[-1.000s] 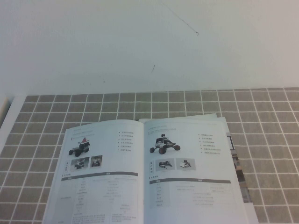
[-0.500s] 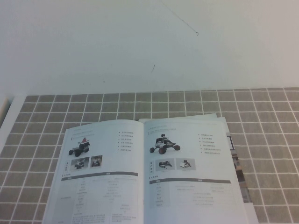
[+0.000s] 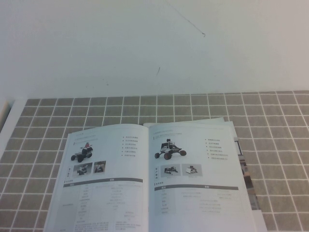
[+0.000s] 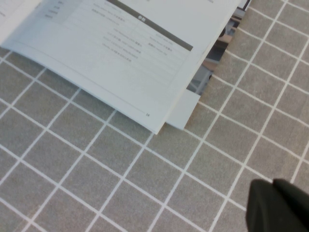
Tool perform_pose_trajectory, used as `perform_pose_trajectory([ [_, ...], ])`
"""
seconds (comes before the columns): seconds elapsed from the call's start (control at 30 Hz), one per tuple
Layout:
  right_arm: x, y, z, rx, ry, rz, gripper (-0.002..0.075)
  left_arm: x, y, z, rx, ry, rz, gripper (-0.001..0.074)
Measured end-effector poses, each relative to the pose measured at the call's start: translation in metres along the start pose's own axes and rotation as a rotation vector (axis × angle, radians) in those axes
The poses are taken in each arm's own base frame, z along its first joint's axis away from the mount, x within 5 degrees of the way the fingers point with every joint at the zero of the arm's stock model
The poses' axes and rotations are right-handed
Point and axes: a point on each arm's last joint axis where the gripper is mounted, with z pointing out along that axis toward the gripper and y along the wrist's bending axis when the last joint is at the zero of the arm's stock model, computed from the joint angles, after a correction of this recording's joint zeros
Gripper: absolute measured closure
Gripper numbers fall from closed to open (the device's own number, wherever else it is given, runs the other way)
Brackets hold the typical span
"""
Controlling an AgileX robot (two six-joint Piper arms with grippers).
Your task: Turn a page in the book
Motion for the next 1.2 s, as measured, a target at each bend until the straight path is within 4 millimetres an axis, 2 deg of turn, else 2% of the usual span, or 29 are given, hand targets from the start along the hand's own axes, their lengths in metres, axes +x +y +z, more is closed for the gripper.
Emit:
perform_pose_trajectory([
  [0.8,0.002,0.000,-0.004,0.007,-0.022,0.005,0.0728,0.000,0.000,0.000,0.001,0.001,0.014,0.0738],
  [0.87,0.005,-0.005,-0.014,0.063,-0.085,-0.008,0.0728,0.000,0.000,0.000,0.001,0.001,0.014,0.0738],
  [1.07,0.024,-0.021,-0.050,0.429,-0.209,-0.109,0.0728,0.000,0.000,0.000,0.005,0.001,0.010,0.0738],
  [1.2,0.039,-0.020,-0.056,0.530,-0.244,-0.108,0.0728,0.000,0.000,0.000,0.005,0.000,0.010,0.0738],
])
